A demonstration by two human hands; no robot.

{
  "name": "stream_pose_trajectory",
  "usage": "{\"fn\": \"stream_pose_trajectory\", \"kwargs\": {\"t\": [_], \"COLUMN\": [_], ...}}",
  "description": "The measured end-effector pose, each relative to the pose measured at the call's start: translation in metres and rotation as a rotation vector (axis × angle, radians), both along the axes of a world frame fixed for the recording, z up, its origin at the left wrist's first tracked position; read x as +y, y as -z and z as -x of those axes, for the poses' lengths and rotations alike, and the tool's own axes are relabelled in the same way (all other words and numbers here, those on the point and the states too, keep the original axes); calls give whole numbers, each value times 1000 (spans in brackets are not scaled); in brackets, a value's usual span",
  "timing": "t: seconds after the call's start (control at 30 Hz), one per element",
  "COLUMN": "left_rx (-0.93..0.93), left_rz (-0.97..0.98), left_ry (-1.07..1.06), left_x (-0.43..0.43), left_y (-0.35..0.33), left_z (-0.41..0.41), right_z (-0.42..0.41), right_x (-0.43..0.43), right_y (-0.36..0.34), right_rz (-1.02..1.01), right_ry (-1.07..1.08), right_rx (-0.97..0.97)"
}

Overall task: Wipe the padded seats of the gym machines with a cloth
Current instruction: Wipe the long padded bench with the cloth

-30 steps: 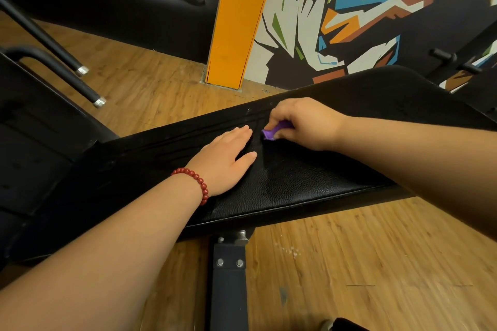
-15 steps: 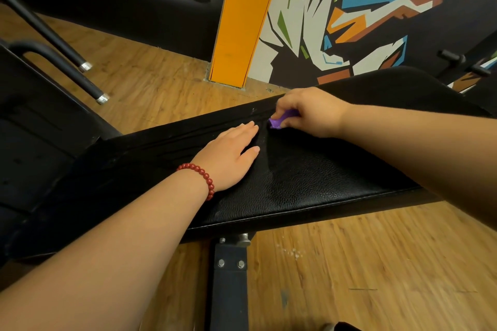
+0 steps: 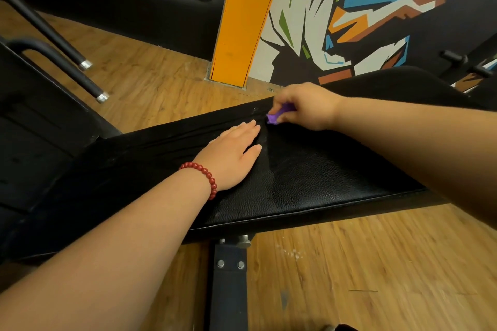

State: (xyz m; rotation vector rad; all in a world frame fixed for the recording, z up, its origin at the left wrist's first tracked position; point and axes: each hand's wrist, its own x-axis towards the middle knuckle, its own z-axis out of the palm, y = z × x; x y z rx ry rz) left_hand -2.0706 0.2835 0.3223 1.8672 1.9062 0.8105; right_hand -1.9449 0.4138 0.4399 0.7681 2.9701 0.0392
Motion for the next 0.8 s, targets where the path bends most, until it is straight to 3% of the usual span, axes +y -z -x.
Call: {"fn": "stream_pose_trajectory", "kwargs": {"t": [0.3,0.6,0.8], "left_rx": [12,16,20], "left_rz": [20,25,21], "left_ry": [-4,1,-41], "left_x": [-1,-3,0], "left_y": [-3,-3,-6], "left_z": [0,1,1], "right_z": [-25,1,-22], "right_x": [-27,-3,-21], "right_y": [2,3,3], "right_rz": [117,-9,83], "right_ry": [-196,-9,-192], "right_rx": [-26,-20,-13]}}
